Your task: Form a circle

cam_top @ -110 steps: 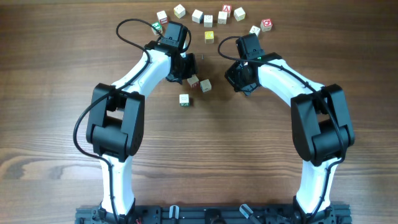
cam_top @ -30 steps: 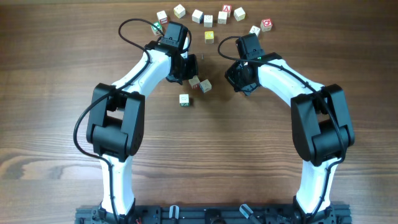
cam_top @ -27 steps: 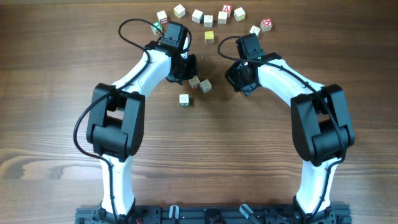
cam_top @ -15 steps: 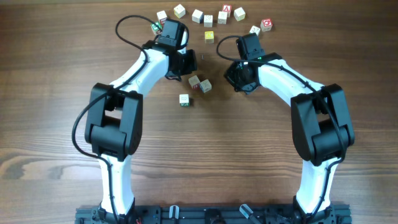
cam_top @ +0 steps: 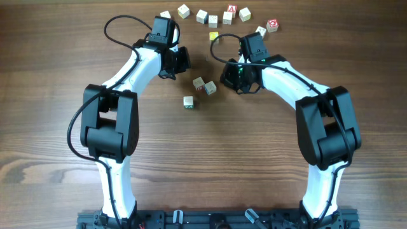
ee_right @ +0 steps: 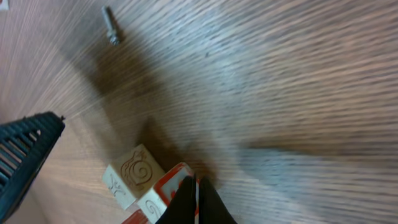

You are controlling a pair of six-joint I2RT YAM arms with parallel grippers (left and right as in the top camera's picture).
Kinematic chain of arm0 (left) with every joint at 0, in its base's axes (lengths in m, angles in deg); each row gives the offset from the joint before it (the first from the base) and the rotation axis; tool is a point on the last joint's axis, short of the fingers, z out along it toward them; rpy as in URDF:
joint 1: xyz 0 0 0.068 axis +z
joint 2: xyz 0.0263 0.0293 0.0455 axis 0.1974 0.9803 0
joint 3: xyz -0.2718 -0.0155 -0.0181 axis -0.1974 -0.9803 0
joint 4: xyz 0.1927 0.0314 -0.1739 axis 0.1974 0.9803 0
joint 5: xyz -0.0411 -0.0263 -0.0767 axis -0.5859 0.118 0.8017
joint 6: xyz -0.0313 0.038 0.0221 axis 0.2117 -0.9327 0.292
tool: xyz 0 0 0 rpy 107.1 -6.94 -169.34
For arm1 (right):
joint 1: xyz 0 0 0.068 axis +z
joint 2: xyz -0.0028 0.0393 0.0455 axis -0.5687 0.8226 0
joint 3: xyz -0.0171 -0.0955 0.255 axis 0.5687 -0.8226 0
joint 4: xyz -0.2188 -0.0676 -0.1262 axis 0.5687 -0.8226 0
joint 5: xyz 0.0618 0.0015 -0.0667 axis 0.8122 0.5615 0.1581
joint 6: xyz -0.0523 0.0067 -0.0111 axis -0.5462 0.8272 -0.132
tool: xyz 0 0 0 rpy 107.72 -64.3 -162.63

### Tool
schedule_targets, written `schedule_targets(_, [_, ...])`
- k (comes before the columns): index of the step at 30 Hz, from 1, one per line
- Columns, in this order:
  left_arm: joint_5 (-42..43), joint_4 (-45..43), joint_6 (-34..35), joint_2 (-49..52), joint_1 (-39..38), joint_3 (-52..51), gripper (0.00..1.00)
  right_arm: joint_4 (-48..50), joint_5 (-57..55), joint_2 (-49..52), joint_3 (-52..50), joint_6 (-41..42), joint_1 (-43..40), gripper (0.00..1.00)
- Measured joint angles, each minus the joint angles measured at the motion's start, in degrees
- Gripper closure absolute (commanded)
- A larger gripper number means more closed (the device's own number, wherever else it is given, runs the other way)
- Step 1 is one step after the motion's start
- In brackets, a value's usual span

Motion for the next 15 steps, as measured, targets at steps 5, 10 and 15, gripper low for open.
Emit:
schedule_targets(5, [0.0, 0.0, 0.0, 0.0, 0.0, 0.0, 0.96, 0.0, 0.2, 0.0, 0.0, 0.0, 2.2, 0.95])
schedule_targets(10, [0.0, 0.0, 0.0, 0.0, 0.0, 0.0, 0.96, -0.1, 0.2, 0.0, 0.0, -0.2, 2.7, 0.95])
schedule_targets(15, [0.0, 0.0, 0.0, 0.0, 0.0, 0.0, 0.96, -1.1, 0.0, 0.0, 0.0, -0.2, 2.7, 0.95])
